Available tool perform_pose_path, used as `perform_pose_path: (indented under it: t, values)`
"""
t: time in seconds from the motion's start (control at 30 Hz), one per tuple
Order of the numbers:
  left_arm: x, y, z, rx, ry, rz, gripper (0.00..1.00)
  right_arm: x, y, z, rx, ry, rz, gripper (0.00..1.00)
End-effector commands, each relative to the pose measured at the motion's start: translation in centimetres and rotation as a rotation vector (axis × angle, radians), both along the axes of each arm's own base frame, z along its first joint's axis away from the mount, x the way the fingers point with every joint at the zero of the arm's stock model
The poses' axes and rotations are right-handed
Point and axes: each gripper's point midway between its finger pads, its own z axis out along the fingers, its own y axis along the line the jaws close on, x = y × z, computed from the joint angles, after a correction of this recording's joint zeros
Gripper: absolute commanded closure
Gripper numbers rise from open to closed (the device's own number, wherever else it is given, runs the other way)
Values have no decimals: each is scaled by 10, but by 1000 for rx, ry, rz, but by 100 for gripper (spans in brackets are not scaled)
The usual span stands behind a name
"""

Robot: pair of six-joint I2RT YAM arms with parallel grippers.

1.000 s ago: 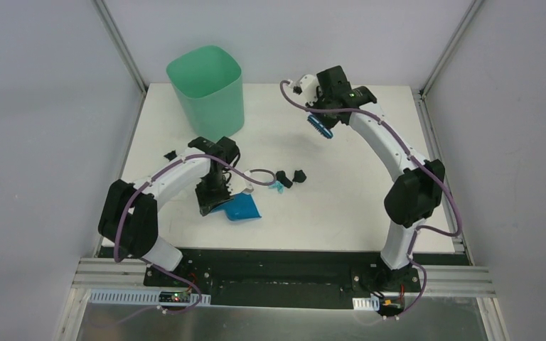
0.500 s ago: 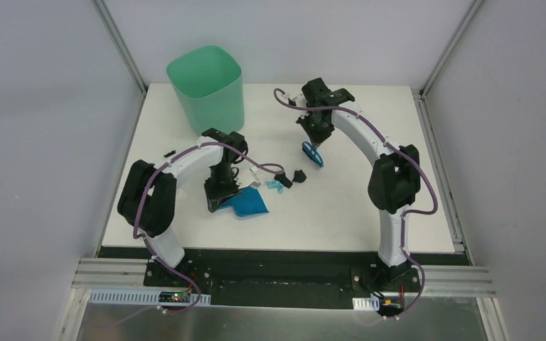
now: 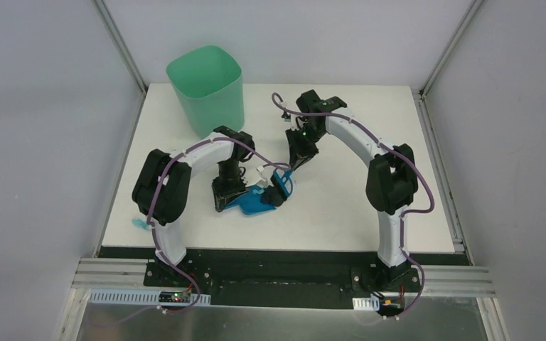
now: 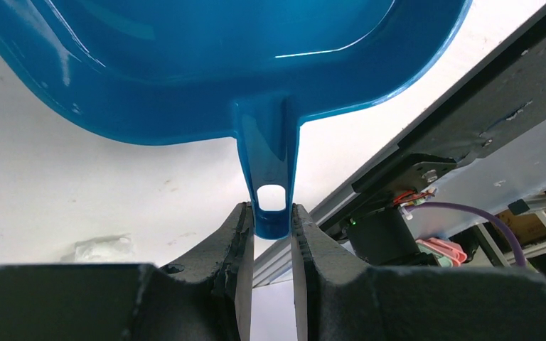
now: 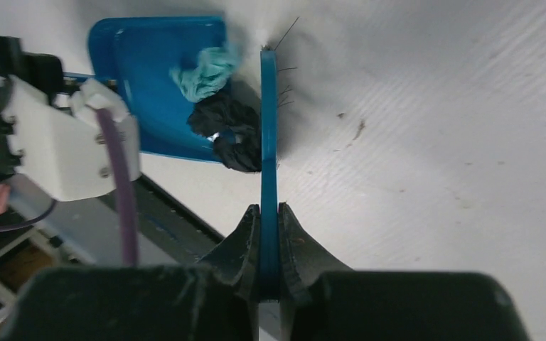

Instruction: Sweep away the paper scraps from the table

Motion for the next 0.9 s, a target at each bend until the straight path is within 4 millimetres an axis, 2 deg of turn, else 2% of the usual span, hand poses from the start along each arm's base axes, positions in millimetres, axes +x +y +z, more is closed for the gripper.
perform_pose_path:
  t: [0.0, 0.2, 0.3, 0.4, 0.57, 0.7, 0.87]
  values:
    - [5, -16, 3, -38, 9, 2, 95, -15, 31, 33, 191, 108, -90, 100]
    - [6, -24, 2, -53, 21, -2, 95, -19, 46, 53, 296, 159, -133, 100]
    - [6, -23, 1, -50, 17, -4, 96, -19, 44, 54, 297, 152, -137, 100]
    - [6, -22, -3, -63, -5, -4, 97, -13, 27, 51, 243, 84, -132, 100]
    - [14, -27, -7, -124, -95, -22, 98, 10, -18, 52, 45, -168, -73, 100]
    - [16, -30, -6, -136, -105, -14, 98, 17, -28, 61, 9, -258, -46, 100]
    - [12, -27, -5, -139, -111, -16, 98, 32, -40, 56, -65, -331, -41, 100]
